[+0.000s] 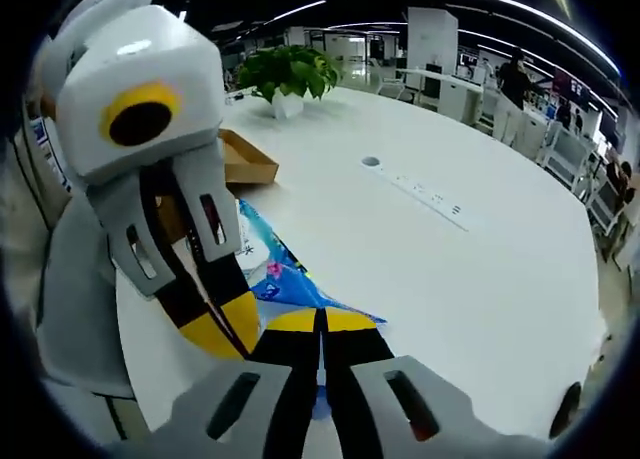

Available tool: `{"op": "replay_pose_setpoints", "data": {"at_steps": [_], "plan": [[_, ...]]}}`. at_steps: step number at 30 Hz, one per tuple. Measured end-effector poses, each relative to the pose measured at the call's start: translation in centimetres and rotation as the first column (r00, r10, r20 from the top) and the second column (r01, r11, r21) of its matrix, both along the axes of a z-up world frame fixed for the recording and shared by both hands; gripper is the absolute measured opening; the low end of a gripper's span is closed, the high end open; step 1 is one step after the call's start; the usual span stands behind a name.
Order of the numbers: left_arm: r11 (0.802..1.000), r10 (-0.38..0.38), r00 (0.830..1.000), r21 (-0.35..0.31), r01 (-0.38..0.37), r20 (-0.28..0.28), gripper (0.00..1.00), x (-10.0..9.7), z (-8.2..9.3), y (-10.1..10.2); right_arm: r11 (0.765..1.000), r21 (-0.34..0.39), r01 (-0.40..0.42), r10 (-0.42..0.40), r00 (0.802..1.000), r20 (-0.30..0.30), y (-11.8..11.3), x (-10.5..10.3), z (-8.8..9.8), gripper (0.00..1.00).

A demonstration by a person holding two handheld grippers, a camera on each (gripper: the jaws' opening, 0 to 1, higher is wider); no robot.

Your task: Operate the shoe box by opening the lid, removing the specified soft item, and placing it in the target area until the item is outside and the box remains undamaged.

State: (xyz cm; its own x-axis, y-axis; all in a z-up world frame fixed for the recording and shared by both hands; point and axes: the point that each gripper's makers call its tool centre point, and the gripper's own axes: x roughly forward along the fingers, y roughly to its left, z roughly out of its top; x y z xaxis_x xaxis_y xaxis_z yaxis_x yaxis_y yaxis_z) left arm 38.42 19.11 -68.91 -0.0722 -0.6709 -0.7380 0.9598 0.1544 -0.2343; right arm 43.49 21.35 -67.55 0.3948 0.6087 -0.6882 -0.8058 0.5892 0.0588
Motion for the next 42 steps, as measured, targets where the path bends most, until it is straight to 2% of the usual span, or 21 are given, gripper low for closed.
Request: {"op": "replay_pose_setpoints", "data": {"at_steps": [9, 25, 31, 37, 42], "plan": [[0.999, -0.038, 0.999, 0.002, 0.038, -0.002, 0.0, -0.6, -0.5, -1.3, 0.999, -0.001, 0.041, -0.041, 0.999, -0.004, -1.7, 0.2, -0.3, 0.0], [0.998, -0.031, 0.999, 0.058, 0.032, -0.028, 0.0, -0.8, -2.9, -0.7, 0.993, -0.078, 0.093, -0.094, 0.995, -0.018, -2.9, 0.5, -3.6, 0.0], [0.997, -0.036, 0.999, 0.073, 0.036, -0.004, 0.0, -0.9, -3.4, -0.4, 0.99, -0.1, 0.094, -0.096, 0.995, -0.008, -3.0, 0.4, -4.3, 0.0], [0.996, -0.037, 0.999, 0.084, 0.035, 0.019, 0.0, -1.1, -3.4, -0.4, 0.989, -0.107, 0.104, -0.104, 0.995, 0.009, -2.9, 0.6, -4.3, 0.0], [0.996, -0.042, 0.998, 0.074, 0.039, 0.047, 0.07, -1.2, -2.8, -0.3, 0.986, -0.128, 0.107, -0.104, 0.994, 0.028, -2.9, 0.7, -4.0, 0.05]]}}
